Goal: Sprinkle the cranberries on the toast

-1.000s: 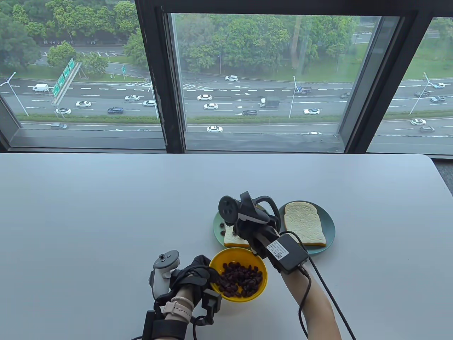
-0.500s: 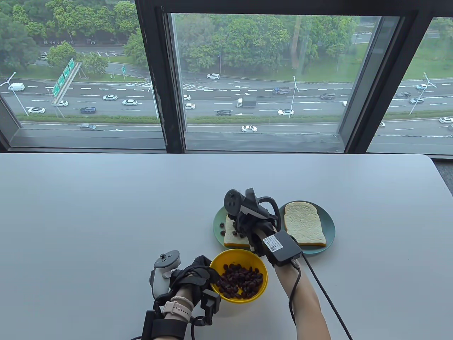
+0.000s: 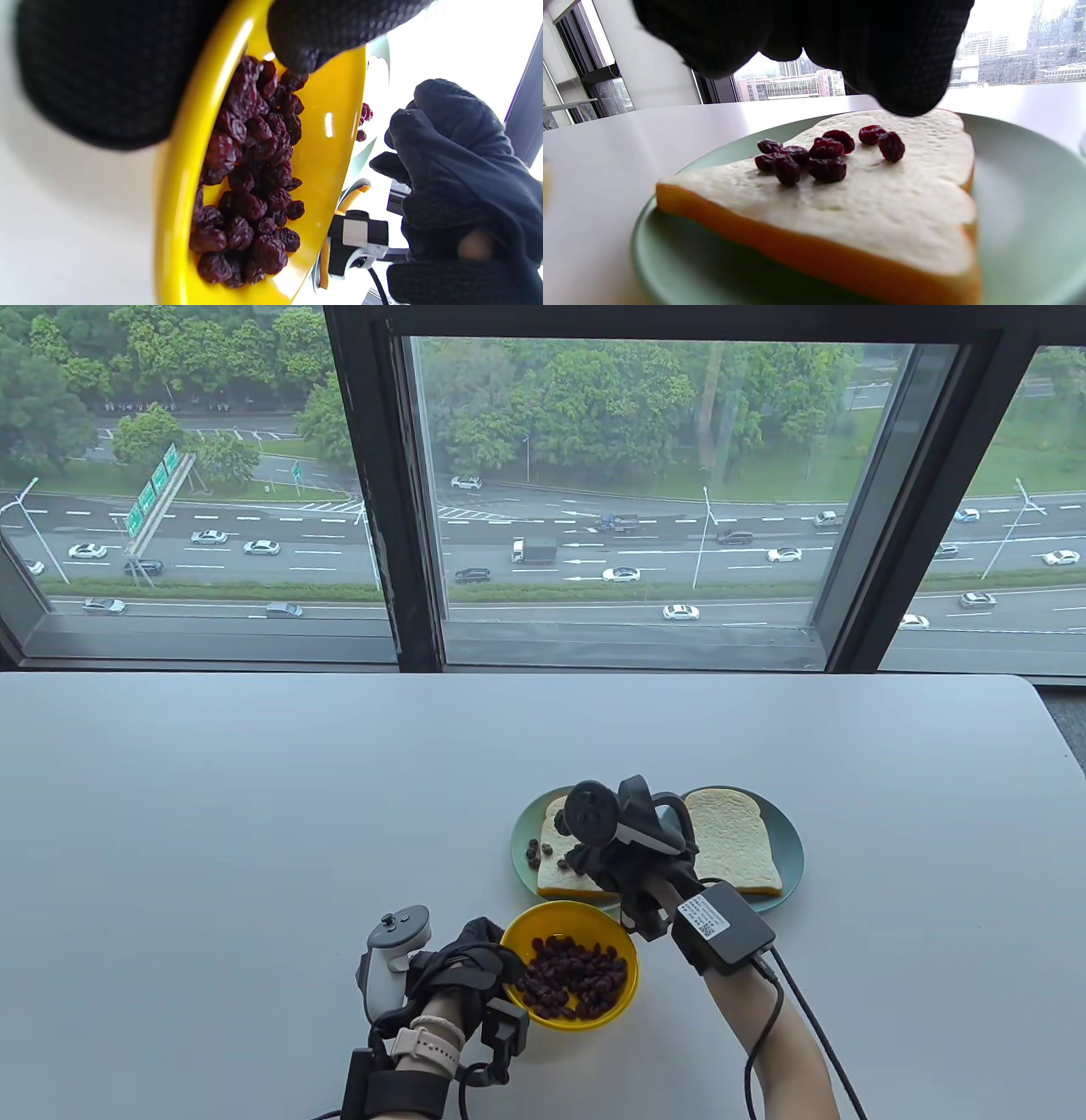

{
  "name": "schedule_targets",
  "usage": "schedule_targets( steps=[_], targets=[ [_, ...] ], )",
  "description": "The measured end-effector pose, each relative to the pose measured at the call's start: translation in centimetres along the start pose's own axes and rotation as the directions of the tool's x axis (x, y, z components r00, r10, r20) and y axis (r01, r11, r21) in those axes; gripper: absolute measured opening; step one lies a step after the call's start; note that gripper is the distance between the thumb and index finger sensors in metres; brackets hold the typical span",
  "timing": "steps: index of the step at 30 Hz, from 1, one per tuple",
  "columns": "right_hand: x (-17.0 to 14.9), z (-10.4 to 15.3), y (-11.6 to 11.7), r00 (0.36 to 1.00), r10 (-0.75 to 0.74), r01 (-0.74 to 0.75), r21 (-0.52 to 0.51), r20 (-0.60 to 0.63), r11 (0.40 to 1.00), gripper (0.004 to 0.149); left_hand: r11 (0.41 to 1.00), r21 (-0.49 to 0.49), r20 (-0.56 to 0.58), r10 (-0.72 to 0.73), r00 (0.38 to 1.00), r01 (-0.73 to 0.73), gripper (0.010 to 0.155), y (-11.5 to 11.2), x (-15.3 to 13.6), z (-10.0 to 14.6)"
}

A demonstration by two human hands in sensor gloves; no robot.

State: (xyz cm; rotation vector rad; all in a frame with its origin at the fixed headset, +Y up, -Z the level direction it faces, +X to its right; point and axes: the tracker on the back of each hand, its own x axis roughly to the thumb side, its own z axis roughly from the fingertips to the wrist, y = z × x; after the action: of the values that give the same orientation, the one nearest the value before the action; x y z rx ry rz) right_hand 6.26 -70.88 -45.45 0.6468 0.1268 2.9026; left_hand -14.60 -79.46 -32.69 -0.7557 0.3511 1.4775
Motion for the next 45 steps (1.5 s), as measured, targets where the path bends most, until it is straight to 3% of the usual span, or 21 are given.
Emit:
schedule_targets(
  steps=[4, 7, 10, 15, 18, 21, 25, 31, 38, 45],
  targets=[
    [1.1, 2.7, -1.4, 0.985, -0.120, 0.114, 0.060, 0.122, 0.992, 0.059, 1.000, 0.013, 0.009, 0.012, 1.000, -0.012, 0.046, 0.1, 0.1, 0.1],
    [2.5, 4.8, -1.8, 0.958, -0.176, 0.138, 0.178, 0.225, 0.974, 0.065, 0.999, 0.023, 0.021, 0.023, 1.000, -0.023, 0.046, 0.1, 0.1, 0.1],
    [3.9, 6.5, -1.4, 0.953, -0.090, 0.002, 0.290, 0.288, 0.957, 0.073, 0.999, 0.030, 0.038, 0.036, 0.999, -0.037, 0.046, 0.1, 0.1, 0.4],
    [5.7, 8.1, 0.6, 0.929, 0.068, -0.213, 0.378, 0.363, 0.901, 0.084, 0.995, 0.038, 0.079, 0.084, 0.993, -0.087, 0.046, -0.1, 0.4, 0.7],
    [6.4, 8.1, 1.4, 0.917, 0.141, -0.281, 0.353, 0.374, 0.892, 0.085, 0.998, 0.053, 0.092, 0.029, 0.995, -0.034, 0.046, -0.4, 0.7, 1.0],
    [7.4, 8.0, 2.3, 0.859, 0.306, -0.421, 0.228, 0.409, 0.878, 0.083, 0.998, 0.040, 0.092, 0.046, 0.995, -0.050, 0.046, -0.8, 0.7, 1.0],
    [8.2, 8.0, 2.6, 0.818, 0.422, -0.474, 0.040, 0.391, 0.880, 0.065, 0.997, 0.003, 0.079, 0.079, 0.994, -0.079, 0.046, -0.9, 0.4, 0.7],
    [8.0, 8.0, 2.0, 0.843, 0.385, -0.401, -0.039, 0.376, 0.915, 0.042, 0.996, -0.001, 0.085, 0.087, 0.993, -0.087, 0.046, -0.6, 0.4, 0.4],
    [7.8, 8.8, 1.1, 0.851, 0.360, -0.354, -0.089, 0.383, 0.931, 0.040, 0.999, 0.020, 0.064, 0.043, 0.997, -0.044, 0.046, -0.6, 0.4, 0.4],
    [7.3, 9.2, -2.4, 0.898, 0.241, -0.230, -0.074, 0.367, 0.970, 0.040, 0.999, 0.032, 0.041, -0.005, 0.999, 0.003, 0.046, -0.4, 0.3, 0.4]
  ],
)
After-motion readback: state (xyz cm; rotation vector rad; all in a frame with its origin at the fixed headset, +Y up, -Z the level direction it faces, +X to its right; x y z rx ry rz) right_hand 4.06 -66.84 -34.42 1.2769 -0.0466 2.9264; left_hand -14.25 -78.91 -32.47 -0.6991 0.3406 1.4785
